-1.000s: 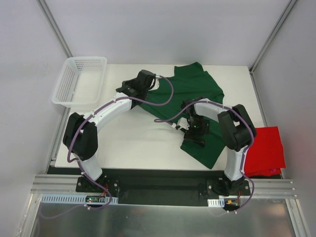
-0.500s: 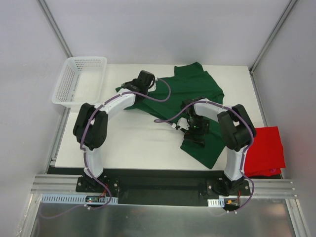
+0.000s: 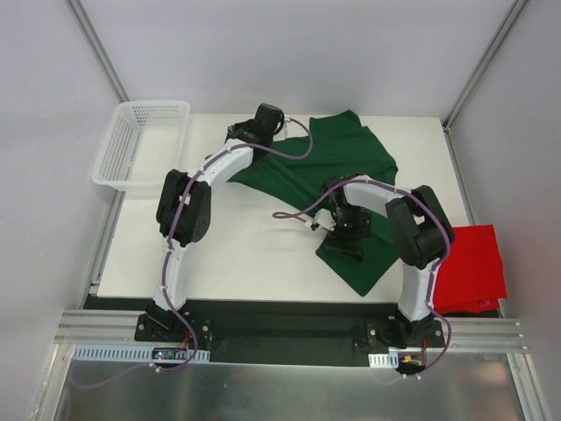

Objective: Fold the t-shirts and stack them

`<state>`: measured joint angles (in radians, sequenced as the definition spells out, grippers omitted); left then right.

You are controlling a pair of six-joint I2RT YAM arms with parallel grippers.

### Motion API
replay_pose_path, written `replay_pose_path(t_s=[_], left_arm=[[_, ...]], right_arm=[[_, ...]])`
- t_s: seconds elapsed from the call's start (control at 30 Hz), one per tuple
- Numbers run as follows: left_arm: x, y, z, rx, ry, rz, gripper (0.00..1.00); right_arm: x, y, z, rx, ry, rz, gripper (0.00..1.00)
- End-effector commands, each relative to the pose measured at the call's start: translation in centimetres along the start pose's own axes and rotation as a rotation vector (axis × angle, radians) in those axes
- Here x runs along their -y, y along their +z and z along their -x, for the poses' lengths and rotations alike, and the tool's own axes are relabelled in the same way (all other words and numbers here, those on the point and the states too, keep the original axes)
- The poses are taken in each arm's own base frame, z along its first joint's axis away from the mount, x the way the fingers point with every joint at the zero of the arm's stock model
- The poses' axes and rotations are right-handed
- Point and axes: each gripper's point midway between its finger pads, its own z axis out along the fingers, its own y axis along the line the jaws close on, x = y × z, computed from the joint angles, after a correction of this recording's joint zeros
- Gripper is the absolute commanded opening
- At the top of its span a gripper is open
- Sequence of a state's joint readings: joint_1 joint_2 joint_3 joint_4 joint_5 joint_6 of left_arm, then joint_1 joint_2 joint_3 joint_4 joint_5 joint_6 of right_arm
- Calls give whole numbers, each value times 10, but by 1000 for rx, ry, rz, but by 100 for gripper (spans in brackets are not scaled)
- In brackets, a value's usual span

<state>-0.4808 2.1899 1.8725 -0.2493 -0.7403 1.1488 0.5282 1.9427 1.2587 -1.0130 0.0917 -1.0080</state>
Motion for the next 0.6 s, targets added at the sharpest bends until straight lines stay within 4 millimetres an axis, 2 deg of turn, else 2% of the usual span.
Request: replay_pose_path(t_s=[0.0, 0.2, 0.23, 0.3, 0.33, 0.4, 0.43, 0.57], left_arm=[[-43, -4, -11, -41, -28, 101, 10], [-38, 10, 1, -35, -10, 132, 12], [-31, 17, 4, -38, 1, 126, 14], [-30, 24, 8, -40, 10, 138, 17], [-20, 33, 11, -47, 27, 132, 17], [-21, 39, 17, -43, 36, 151, 17], [-15, 46, 21, -44, 46, 157, 18], [-28, 56, 33, -39, 81, 248, 17]], right_arm=[[-7, 4, 1, -4, 3, 41, 96], [-6, 4, 2, -2, 5, 38, 96], [-6, 3, 3, -2, 3, 36, 96], [-6, 4, 2, -5, 5, 37, 96], [-6, 4, 2, -5, 6, 37, 96], [-7, 4, 2, -6, 5, 40, 96], [-7, 3, 3, -3, 3, 39, 96], [-11, 3, 4, 6, 3, 57, 96]])
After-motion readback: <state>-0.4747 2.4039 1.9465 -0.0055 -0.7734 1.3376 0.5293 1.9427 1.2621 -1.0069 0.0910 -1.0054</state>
